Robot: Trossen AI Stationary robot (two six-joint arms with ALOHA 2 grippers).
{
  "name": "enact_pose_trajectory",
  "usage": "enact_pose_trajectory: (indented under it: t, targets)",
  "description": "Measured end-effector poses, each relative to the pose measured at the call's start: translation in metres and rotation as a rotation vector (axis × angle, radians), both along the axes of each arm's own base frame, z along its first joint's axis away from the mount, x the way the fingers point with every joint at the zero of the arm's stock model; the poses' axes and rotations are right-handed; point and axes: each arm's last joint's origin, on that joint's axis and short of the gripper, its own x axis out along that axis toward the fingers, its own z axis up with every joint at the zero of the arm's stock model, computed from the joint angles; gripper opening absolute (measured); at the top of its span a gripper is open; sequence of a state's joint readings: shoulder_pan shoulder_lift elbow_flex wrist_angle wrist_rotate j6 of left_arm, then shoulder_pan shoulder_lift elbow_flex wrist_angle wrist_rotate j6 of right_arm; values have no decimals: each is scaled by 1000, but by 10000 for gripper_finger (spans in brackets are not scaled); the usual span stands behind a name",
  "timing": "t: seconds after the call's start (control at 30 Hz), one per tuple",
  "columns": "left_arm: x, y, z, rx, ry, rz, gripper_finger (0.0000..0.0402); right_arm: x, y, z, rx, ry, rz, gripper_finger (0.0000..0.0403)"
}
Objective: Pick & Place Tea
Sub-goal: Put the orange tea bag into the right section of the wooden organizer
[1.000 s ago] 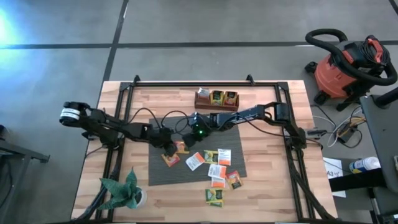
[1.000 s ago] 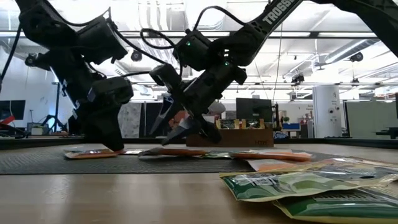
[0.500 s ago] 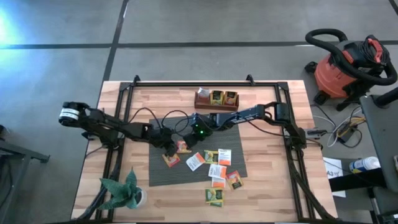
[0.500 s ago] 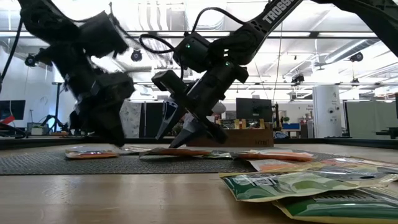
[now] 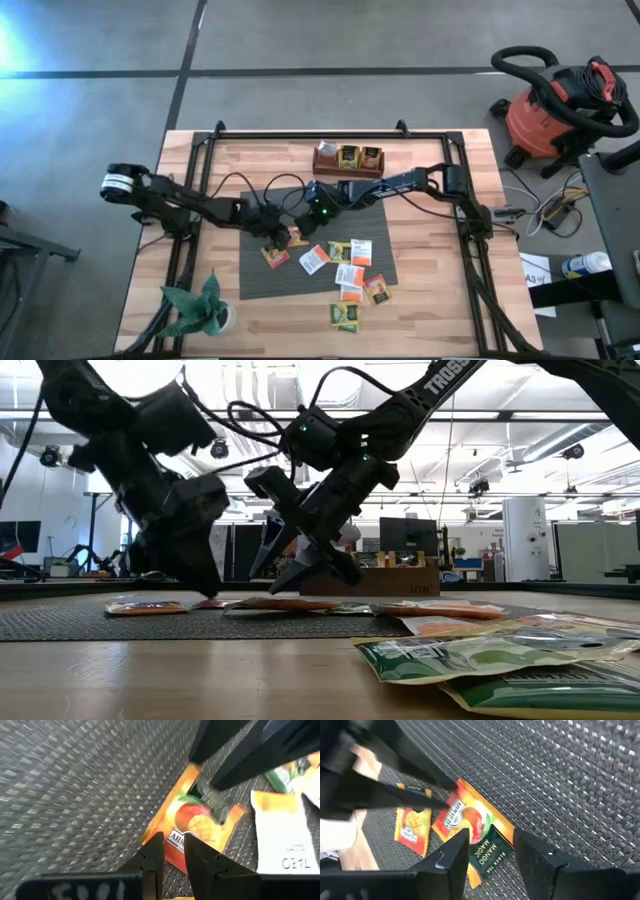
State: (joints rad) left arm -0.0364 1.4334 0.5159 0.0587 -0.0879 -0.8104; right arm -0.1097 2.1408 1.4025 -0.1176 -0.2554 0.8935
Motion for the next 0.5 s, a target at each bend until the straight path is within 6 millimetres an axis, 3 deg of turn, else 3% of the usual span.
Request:
enact_pose_trajectory:
  t: [0.23,0.5]
  targets:
    - [12,-1,-17,-23,-13,-28,69,-4,0,15,-17,-14,18,150]
    - [12,-2,-23,-31,18,-35,69,-21,0,7,-1,151,26,151]
